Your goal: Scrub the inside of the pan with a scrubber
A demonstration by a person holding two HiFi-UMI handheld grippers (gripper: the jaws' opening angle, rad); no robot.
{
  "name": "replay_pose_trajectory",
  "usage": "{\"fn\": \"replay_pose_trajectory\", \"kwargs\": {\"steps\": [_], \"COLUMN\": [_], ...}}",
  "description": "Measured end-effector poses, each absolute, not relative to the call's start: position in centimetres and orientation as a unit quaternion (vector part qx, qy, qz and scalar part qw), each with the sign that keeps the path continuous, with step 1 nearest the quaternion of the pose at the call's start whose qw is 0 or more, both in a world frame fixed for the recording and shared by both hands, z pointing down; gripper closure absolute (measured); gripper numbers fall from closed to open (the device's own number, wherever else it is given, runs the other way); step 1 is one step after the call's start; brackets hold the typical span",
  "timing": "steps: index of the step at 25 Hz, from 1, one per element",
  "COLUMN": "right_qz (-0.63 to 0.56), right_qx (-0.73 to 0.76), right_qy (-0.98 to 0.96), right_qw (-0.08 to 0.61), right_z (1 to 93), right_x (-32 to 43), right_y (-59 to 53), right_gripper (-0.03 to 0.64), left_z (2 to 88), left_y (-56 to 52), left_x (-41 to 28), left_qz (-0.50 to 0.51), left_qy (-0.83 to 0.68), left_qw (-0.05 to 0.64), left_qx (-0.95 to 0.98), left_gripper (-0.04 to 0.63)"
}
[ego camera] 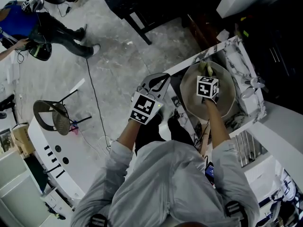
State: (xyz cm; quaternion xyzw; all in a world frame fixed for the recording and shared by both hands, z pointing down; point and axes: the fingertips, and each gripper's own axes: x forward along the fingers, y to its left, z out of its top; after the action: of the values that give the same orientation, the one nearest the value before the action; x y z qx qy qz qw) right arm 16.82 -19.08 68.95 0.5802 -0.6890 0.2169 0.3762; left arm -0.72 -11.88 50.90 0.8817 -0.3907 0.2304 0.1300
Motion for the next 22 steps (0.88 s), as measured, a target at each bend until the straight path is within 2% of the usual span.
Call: {"fn": "replay_pose_trajectory", "kwargs": {"steps": [22], "right_qz": [0.226], "right_qx": [0.448], "right_qy": [-0.770], "right_qw": [0.394], "right_z": [69.1], "right_x": [12.3], "right_y": [-17.1], "right_gripper": [0.535], "left_z": [50.0], "left_y": [-11.1], "left_x": [-0.7], "left_qz": [0.227], "left_qy": [-0.388], "left_qw": [0.124], "left_qx": [0.884], "left_gripper": [0.571]}}
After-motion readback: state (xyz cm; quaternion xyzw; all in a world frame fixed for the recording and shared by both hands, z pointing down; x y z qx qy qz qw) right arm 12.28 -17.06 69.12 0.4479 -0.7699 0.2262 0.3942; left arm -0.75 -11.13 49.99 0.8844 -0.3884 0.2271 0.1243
